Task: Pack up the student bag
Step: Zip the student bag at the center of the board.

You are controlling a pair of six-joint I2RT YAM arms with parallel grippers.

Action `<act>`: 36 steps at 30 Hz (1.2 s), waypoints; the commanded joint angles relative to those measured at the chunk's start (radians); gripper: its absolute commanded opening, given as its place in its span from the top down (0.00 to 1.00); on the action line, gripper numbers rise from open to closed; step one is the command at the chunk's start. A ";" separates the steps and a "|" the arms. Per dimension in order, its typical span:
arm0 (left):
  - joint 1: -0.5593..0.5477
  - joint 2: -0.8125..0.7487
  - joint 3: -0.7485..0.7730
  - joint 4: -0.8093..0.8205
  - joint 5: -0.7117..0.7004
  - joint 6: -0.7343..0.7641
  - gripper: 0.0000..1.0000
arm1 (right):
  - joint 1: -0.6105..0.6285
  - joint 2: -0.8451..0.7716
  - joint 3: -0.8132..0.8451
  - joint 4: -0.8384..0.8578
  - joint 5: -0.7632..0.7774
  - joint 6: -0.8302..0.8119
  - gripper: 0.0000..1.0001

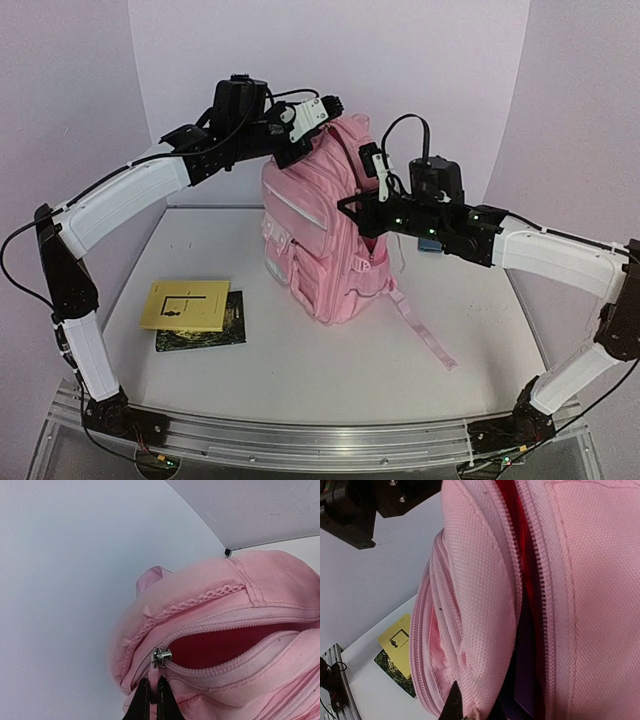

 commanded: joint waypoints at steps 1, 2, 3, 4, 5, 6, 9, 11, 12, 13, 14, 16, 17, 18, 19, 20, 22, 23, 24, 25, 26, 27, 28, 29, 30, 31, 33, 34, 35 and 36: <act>-0.141 -0.027 0.059 0.074 0.113 0.049 1.00 | 0.009 0.031 0.026 0.245 0.074 0.052 1.00; -0.151 -0.031 0.049 0.078 0.100 0.060 1.00 | 0.009 0.034 0.025 0.255 0.089 0.058 1.00; -0.159 -0.038 0.037 0.086 0.090 0.068 1.00 | 0.010 0.036 0.025 0.262 0.103 0.064 1.00; -0.167 -0.045 0.021 0.099 0.080 0.076 1.00 | 0.010 0.039 0.026 0.267 0.113 0.068 1.00; -0.174 -0.052 0.005 0.113 0.068 0.085 1.00 | 0.009 0.042 0.028 0.271 0.120 0.073 0.99; -0.179 -0.060 -0.006 0.123 0.061 0.087 1.00 | 0.010 0.046 0.030 0.274 0.128 0.075 0.99; -0.192 -0.076 -0.013 0.110 0.060 0.072 1.00 | 0.010 0.055 0.033 0.278 0.156 0.083 0.99; -0.201 -0.081 -0.004 0.084 0.061 0.049 1.00 | 0.010 0.057 0.030 0.281 0.167 0.087 0.99; -0.204 -0.085 -0.002 0.071 0.062 0.032 1.00 | 0.010 0.057 0.027 0.282 0.171 0.089 0.99; -0.205 -0.092 -0.004 0.061 0.066 0.013 1.00 | 0.010 0.054 0.022 0.284 0.174 0.091 0.99; -0.206 -0.102 -0.010 0.055 0.073 -0.006 1.00 | 0.010 0.050 0.018 0.285 0.175 0.092 0.99; -0.206 -0.123 -0.027 0.040 0.088 -0.050 1.00 | 0.009 0.043 0.008 0.286 0.173 0.096 0.98; -0.206 -0.132 -0.035 0.027 0.095 -0.072 1.00 | 0.009 0.039 0.003 0.286 0.170 0.097 0.97; -0.206 -0.137 -0.038 0.016 0.096 -0.090 1.00 | 0.010 0.034 -0.001 0.286 0.163 0.097 0.97; -0.206 -0.142 -0.040 0.003 0.092 -0.110 1.00 | 0.010 0.027 -0.006 0.286 0.153 0.097 0.96; -0.206 -0.146 -0.041 -0.009 0.080 -0.128 1.00 | 0.009 0.017 -0.013 0.286 0.141 0.099 0.95; -0.206 -0.156 -0.042 -0.029 0.051 -0.182 1.00 | 0.010 -0.012 -0.038 0.285 0.129 0.116 0.91; -0.206 -0.161 -0.041 -0.042 0.043 -0.208 1.00 | 0.010 -0.034 -0.050 0.284 0.129 0.124 0.89; -0.206 -0.170 -0.039 -0.057 0.048 -0.252 1.00 | 0.010 -0.050 -0.062 0.281 0.095 0.132 0.86; -0.206 -0.179 -0.040 -0.075 0.066 -0.285 1.00 | 0.010 -0.064 -0.074 0.275 0.080 0.138 0.83; -0.207 -0.192 -0.050 -0.086 0.094 -0.333 1.00 | 0.010 -0.084 -0.085 0.268 0.057 0.143 0.81; -0.206 -0.200 -0.064 -0.093 0.122 -0.358 1.00 | 0.009 -0.098 -0.096 0.260 0.043 0.148 0.78; -0.206 -0.208 -0.079 -0.098 0.152 -0.383 1.00 | 0.009 -0.114 -0.107 0.249 0.032 0.152 0.76; -0.207 -0.208 -0.085 -0.108 0.172 -0.401 1.00 | 0.009 -0.130 -0.117 0.237 0.030 0.157 0.72; -0.206 -0.202 -0.081 -0.122 0.188 -0.413 1.00 | 0.009 -0.145 -0.124 0.221 0.027 0.161 0.68; -0.207 -0.196 -0.075 -0.138 0.199 -0.426 0.99 | 0.010 -0.156 -0.130 0.208 0.023 0.166 0.60; -0.206 -0.183 -0.062 -0.157 0.217 -0.446 0.97 | 0.010 -0.181 -0.136 0.184 0.013 0.179 0.43; -0.206 -0.181 -0.057 -0.162 0.228 -0.461 0.96 | 0.009 -0.191 -0.138 0.175 0.006 0.188 0.38; -0.206 -0.182 -0.053 -0.163 0.234 -0.480 0.93 | 0.010 -0.203 -0.139 0.167 0.001 0.199 0.35; -0.206 -0.183 -0.049 -0.164 0.240 -0.500 0.90 | 0.010 -0.217 -0.140 0.159 0.000 0.211 0.32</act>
